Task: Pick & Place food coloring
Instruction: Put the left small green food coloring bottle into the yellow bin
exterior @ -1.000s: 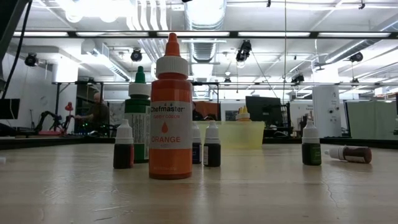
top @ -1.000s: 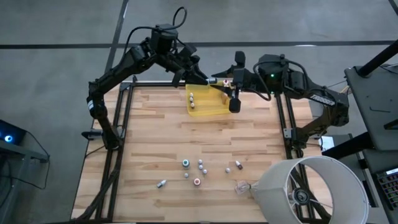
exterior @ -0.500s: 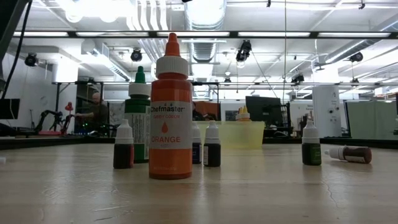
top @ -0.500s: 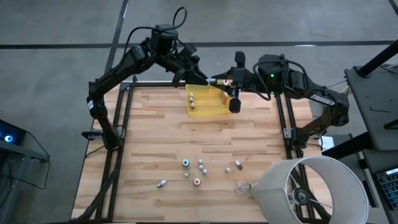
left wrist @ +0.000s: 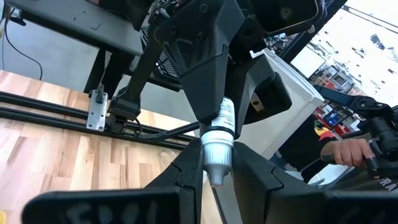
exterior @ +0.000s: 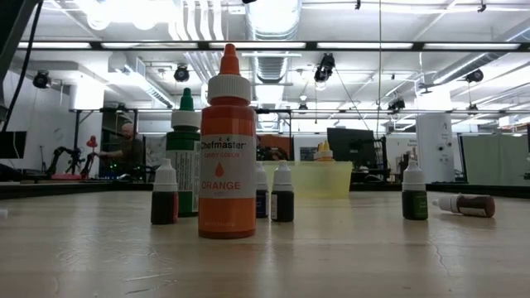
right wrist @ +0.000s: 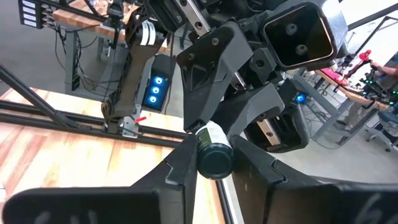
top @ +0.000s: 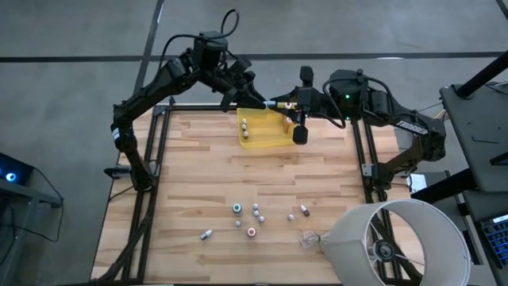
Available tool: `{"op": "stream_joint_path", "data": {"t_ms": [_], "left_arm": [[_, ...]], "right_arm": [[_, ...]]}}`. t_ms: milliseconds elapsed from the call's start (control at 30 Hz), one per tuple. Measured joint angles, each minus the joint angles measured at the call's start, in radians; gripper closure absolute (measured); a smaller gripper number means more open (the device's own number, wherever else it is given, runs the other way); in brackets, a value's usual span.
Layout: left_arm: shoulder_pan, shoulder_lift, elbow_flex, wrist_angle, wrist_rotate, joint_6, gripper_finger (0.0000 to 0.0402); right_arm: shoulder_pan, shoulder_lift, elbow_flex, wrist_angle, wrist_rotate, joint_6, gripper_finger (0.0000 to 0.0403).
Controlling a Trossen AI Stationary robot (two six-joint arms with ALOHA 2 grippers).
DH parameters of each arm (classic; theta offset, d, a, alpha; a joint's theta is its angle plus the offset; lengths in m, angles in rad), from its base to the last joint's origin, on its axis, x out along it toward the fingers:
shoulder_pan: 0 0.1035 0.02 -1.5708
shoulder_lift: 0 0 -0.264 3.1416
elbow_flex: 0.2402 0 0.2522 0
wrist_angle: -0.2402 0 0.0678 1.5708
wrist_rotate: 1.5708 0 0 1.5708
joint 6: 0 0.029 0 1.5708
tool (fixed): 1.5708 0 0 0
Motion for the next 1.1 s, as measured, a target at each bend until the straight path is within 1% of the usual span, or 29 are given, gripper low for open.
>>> {"op": "stream_joint_path", "data": {"t_ms": [100,300,400,567,733,867,1033,1100], "left_arm": [[0.002,0.000,0.000,0.001,-0.001,-0.002,0.0344],[0.003,-0.004,0.000,0.006,0.001,-0.022,0.0289],[0.003,-0.004,0.000,0.003,0.008,-0.027,0.0269],[0.003,-0.004,0.000,0.002,0.018,-0.023,0.0260],[0.003,-0.015,0.000,0.001,0.010,0.061,0.0259],[-0.004,-0.038,0.000,0.001,-0.071,0.203,0.0259],[-0.027,-0.063,0.000,0.004,-0.252,0.384,0.0259],[-0.034,-0.073,0.000,0.006,-0.311,0.423,0.0259]], "right_arm": [[0.000,-0.001,0.000,0.000,0.000,0.000,0.0331],[0.000,-0.001,0.000,-0.005,0.000,0.000,0.0329],[0.000,-0.001,0.000,-0.004,0.001,0.000,0.0331],[0.000,-0.002,0.030,-0.026,0.001,-0.001,0.0331],[0.000,-0.004,0.084,-0.058,0.000,0.000,0.0332],[0.000,-0.004,0.111,-0.078,0.000,0.001,0.0331],[0.000,-0.002,0.128,-0.084,0.000,0.023,0.0332],[0.000,-0.002,0.131,-0.084,0.000,0.023,0.0332]]}}
